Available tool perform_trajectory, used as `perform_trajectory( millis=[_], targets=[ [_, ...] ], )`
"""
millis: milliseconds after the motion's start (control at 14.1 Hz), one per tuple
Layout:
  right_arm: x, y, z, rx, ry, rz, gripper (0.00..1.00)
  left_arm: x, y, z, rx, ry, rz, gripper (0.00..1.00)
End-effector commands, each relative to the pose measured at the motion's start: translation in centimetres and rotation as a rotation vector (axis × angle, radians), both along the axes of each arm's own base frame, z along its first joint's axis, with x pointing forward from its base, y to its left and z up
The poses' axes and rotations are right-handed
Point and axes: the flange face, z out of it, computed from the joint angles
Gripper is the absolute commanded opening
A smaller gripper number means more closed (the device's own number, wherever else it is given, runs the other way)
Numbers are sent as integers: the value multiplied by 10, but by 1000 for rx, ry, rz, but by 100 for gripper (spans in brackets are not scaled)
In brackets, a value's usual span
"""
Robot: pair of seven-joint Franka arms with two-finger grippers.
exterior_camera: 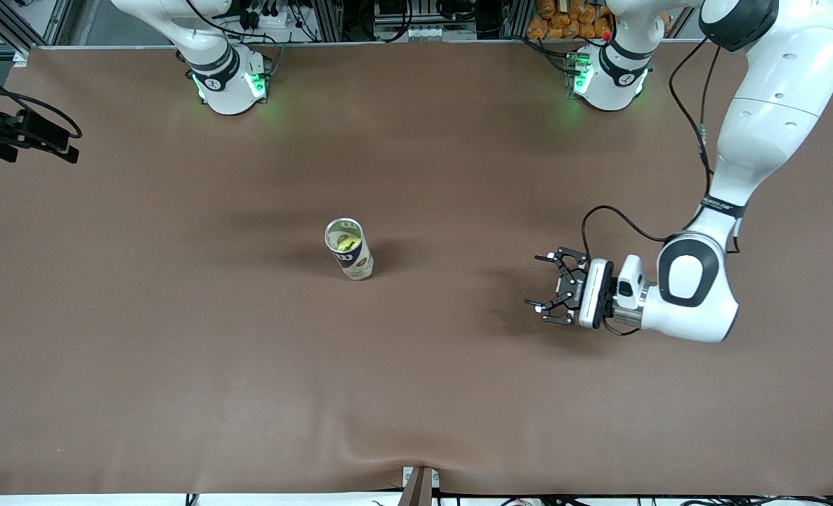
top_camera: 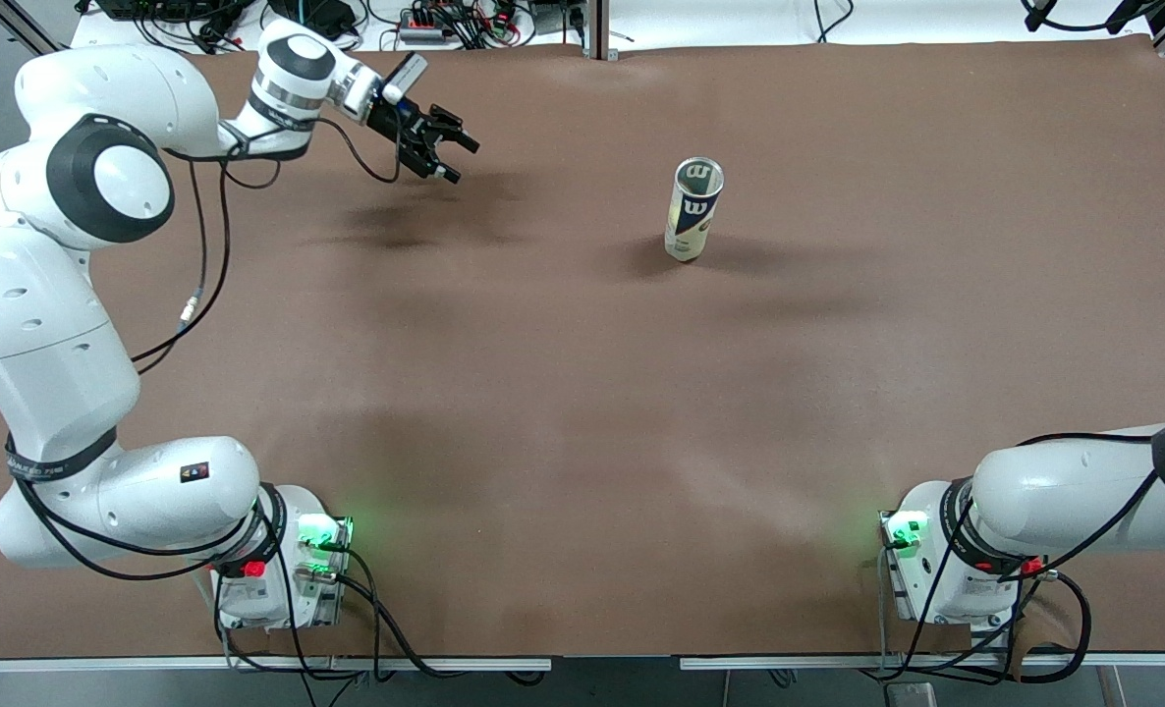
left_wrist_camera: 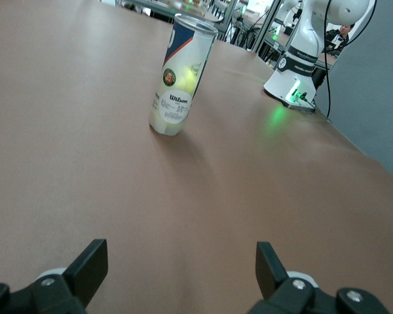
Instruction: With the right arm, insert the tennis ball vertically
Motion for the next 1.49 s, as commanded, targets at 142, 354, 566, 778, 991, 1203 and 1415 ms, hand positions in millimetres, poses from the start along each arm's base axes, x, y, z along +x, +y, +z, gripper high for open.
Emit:
perform_trajectory(
  millis=[142, 354, 566, 778, 991, 1203, 1415],
  targets=[
    [0, -6, 3, 10, -7, -28, 100, 16, 30, 35, 189, 206, 34, 100],
    [3, -6, 5, 4, -33, -40, 100, 6, 41, 58, 339, 390, 75, 100],
    [6, -4, 4, -9, -42, -37, 100, 0, 44, 103, 532, 456, 158, 100],
    [8, -7, 4, -8, -48, -43, 100, -8, 60, 151, 698, 547, 296, 100],
    [7, -12, 4, -8, -47, -51, 100, -20, 60, 206, 911, 554, 480, 100],
    [8, -6, 4, -9, -47, -37, 100, -33, 67, 262, 1012, 508, 637, 100],
    [7, -9, 3, -51, -38, -31, 100, -55, 63, 314, 1137, 495, 853, 100]
  ],
)
